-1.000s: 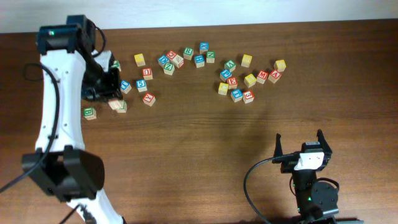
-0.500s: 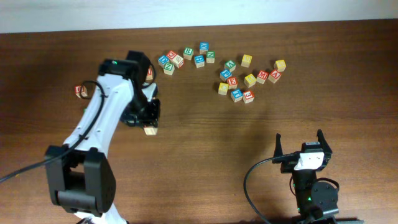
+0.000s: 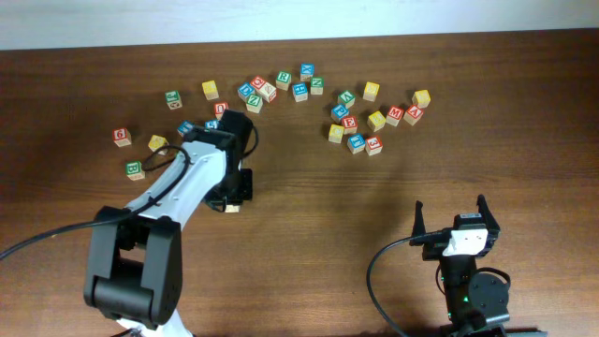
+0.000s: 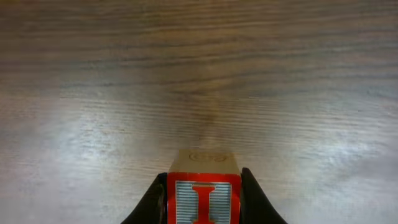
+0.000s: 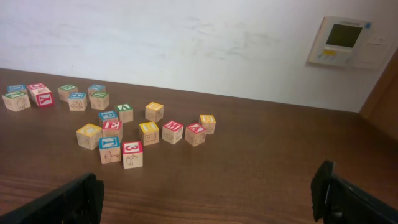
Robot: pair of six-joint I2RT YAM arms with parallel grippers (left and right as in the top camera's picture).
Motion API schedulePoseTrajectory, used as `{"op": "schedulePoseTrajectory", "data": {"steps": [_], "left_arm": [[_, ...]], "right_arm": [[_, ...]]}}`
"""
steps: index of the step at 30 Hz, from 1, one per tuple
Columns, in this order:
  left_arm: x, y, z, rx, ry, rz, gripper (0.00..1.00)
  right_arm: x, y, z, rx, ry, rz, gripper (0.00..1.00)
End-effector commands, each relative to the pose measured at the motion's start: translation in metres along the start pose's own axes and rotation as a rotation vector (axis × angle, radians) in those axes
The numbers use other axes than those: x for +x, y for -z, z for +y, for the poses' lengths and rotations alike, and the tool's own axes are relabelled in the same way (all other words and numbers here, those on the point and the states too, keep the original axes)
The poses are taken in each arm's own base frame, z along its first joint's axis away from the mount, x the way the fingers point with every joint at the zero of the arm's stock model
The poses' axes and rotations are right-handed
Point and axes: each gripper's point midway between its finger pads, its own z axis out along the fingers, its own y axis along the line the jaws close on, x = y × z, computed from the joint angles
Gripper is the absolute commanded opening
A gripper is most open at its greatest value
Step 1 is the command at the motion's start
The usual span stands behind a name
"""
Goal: Spell out ICRA
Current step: 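Carry the red I block toward the open table center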
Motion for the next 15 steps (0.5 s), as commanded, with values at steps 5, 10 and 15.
{"op": "schedulePoseTrajectory", "data": {"steps": [5,10,15], "left_arm": [[0.007,-0.006,0.019,-0.108,0.095,-0.032,0.10],[0.016,-0.015,0.015,-0.080,0.094,-0.008,0.13],[0.019,-0.020,0.016,-0.084,0.092,-0.003,0.31]], "right_arm": [[0.003,0.000,0.000,0.000,-0.005,0.005,0.98],[0.003,0.000,0.000,0.000,-0.005,0.005,0.98],[0.003,0.000,0.000,0.000,-0.005,0.005,0.98]]}}
